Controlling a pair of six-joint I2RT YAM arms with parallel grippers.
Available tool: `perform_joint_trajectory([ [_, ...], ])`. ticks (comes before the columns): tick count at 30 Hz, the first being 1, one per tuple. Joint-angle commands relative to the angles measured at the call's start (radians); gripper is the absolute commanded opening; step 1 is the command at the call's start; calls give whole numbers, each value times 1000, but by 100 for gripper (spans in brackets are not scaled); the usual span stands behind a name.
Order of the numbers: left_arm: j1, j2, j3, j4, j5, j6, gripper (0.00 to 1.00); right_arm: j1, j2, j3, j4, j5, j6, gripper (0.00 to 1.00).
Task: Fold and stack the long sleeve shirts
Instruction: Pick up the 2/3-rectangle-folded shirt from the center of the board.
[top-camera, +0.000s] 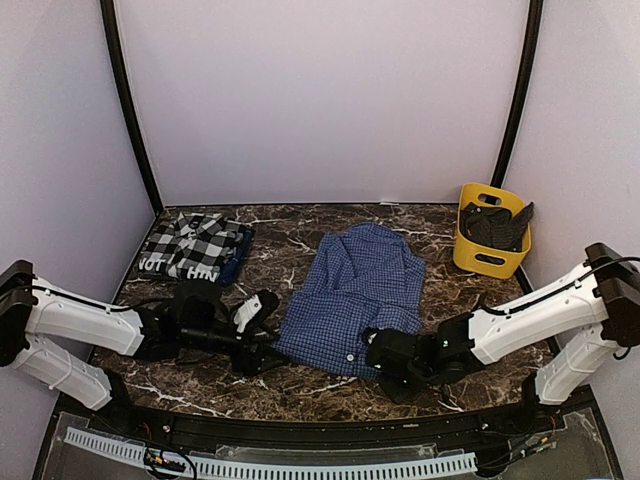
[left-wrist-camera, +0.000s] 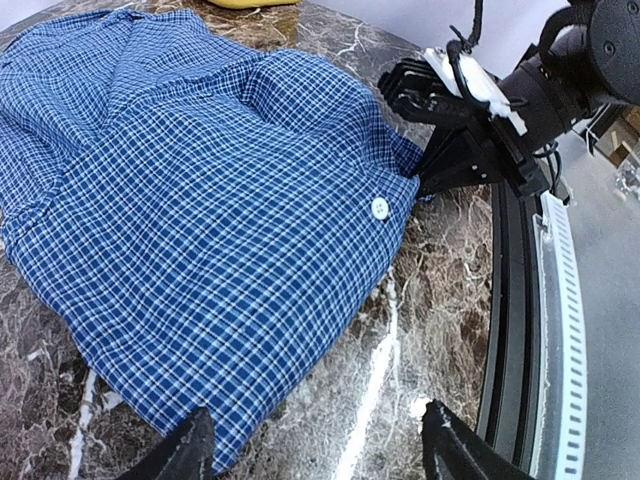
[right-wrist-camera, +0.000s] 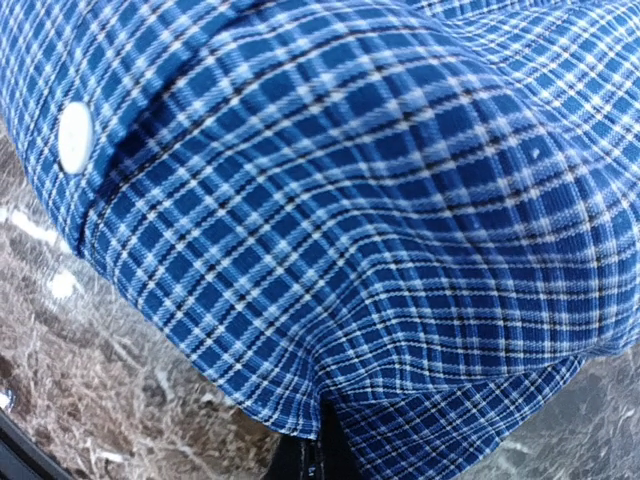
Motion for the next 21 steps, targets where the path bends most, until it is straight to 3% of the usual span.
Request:
perform_joint_trajectory([
  [1, -35, -21, -54, 47, -54, 114, 72, 27, -41, -8, -156, -111, 45, 0],
  [10, -103, -7, -71, 94, -81, 316, 74, 9, -250, -28, -190, -274, 24, 0],
  [21, -198, 147, -3, 100, -96, 508, 75, -135, -377, -33, -190, -408, 9, 0],
])
